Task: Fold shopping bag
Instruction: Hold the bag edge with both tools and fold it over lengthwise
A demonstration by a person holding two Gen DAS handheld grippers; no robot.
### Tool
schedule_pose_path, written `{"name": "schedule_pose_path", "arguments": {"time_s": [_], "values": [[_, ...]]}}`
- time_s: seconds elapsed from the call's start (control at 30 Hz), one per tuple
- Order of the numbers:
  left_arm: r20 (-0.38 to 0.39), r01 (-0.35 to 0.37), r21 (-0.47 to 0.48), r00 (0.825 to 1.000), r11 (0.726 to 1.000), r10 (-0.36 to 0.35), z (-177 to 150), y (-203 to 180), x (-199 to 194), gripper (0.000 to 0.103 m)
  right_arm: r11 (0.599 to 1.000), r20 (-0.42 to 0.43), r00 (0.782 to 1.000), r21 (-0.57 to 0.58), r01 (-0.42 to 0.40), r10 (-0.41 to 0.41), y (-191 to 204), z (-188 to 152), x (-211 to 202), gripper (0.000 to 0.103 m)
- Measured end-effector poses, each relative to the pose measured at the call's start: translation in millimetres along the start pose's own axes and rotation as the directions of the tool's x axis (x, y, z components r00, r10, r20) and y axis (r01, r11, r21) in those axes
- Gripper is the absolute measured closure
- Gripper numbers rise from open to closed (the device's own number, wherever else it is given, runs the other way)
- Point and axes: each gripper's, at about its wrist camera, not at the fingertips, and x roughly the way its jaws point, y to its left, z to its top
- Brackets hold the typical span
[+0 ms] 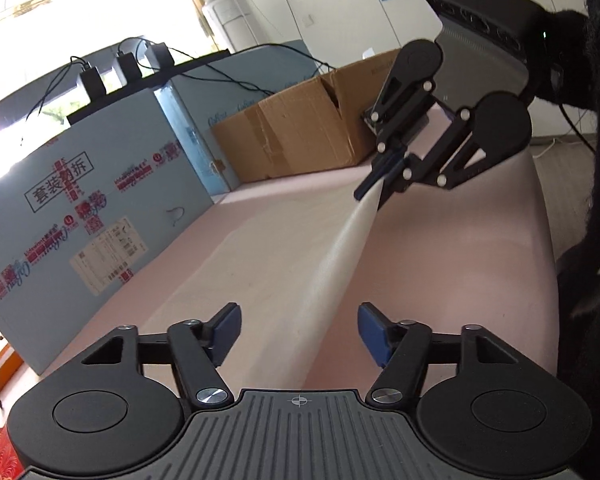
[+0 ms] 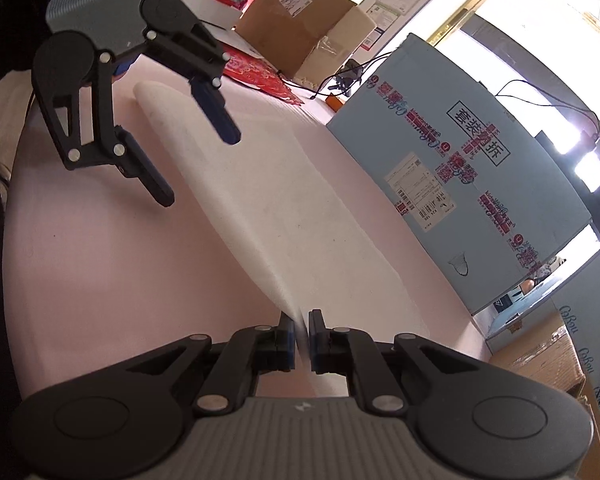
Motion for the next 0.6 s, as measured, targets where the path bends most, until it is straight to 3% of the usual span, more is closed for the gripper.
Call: {"name": "schedule_pose_path", "arguments": {"time_s": [0.23, 0.37, 0.47, 0.6], "values": [[-0.075, -0.029, -0.085, 0.997, 0.996, 0.023, -25, 26, -11, 0.077, 0.999, -0.004, 1.0, 0.044, -0.024, 0.024, -9, -3, 0, 0.096], [-0.076, 0.002, -0.184, 0.997, 0.983, -0.017, -39, 46, -18, 0.079, 0.998, -0.015, 0.999, 0.053, -0.039, 0.04, -10, -6, 1, 0.094], [-0.068, 0.038, -0.237, 0.996, 0.971, -0.056, -44, 55, -18, 0.079, 0.995, -0.025, 0.998, 0.077, -0.062, 0.064, -13, -11, 1, 0.088], [-0.057, 0.08, -0.276, 0.993, 0.958, -0.099, -47, 65, -17, 0.079, 0.985, -0.045, 0.995, 0.153, -0.08, 0.088, -28, -21, -1, 0.074]]}}
